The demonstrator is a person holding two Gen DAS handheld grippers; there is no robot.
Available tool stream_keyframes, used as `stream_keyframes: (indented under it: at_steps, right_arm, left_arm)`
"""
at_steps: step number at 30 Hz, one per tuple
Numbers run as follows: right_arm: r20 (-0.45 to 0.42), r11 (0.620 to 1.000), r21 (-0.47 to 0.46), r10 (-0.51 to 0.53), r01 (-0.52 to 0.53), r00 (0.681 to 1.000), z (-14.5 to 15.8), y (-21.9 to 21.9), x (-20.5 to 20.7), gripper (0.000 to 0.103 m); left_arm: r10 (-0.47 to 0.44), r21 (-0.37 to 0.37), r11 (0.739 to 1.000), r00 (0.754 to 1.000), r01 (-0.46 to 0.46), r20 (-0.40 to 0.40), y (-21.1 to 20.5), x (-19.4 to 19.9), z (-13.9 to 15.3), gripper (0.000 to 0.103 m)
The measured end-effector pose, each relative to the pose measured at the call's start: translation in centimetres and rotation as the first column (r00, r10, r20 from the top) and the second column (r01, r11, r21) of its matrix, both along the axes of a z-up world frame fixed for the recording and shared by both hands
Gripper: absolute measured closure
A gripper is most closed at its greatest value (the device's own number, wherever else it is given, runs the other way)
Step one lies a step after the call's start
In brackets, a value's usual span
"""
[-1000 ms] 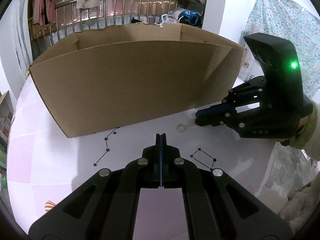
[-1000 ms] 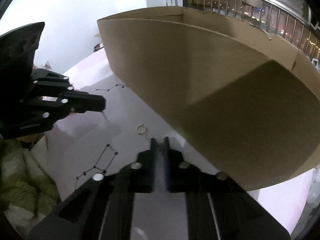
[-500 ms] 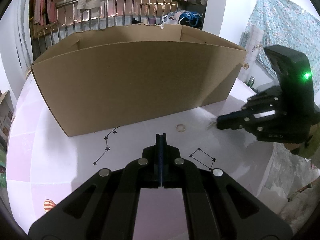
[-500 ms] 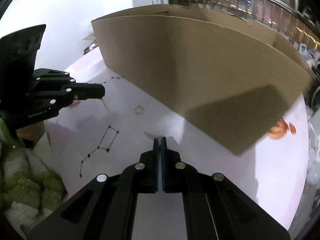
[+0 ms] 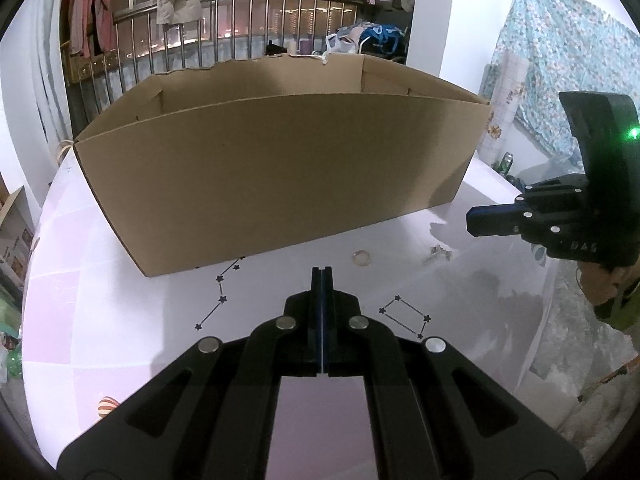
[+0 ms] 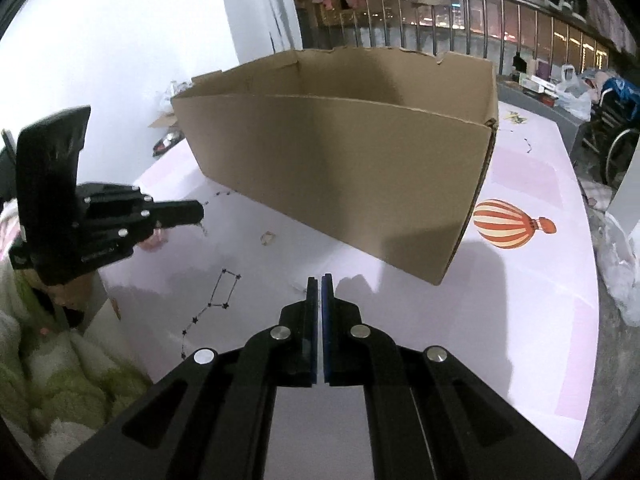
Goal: Organize jewelry
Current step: 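Carry the earrings in both closed grippers up over the box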
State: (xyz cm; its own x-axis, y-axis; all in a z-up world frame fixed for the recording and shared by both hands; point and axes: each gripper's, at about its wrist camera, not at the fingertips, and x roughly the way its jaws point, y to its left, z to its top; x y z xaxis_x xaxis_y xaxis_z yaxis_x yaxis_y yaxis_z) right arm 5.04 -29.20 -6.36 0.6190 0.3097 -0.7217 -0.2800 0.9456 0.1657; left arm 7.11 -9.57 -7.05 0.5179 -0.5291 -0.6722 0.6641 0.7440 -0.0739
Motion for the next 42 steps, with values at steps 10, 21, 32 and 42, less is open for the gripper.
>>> stream_keyframes:
  at_steps: [10, 21, 32, 42]
  right_arm:
    - [-0.016, 0.994, -0.072, 0.083, -0.084, 0.996, -1.2, 1.8, 1.6, 0.066]
    - [-0.050, 0.984, -0.121, 0.128, -0.134, 0.990, -2.3, 1.6, 2.1, 0.095]
    - [-0.047, 0.998, 0.012, 0.059, -0.058, 0.997, -2.0, -0.4, 1.5, 0.100]
    - [0.005, 0.999, 0.038, 0.024, -0.025, 1.000, -0.6, -0.4, 0.9, 0.100]
  left_arm:
    - [0.004, -0.013, 1.000, 1.000, -0.004, -0.008, 0.2, 0.2, -0.2, 0.103]
    - [0.005, -0.024, 1.000, 1.000, -0.005, -0.022, 0.1, 0.2, -0.5, 0.103]
    - [0.010, -0.020, 1.000, 1.000, -0.010, -0.020, 0.2, 0.3, -0.5, 0.103]
    - [0.010, -0.022, 1.000, 1.000, -0.010, -0.001, 0.7, 0.0, 0.5, 0.103]
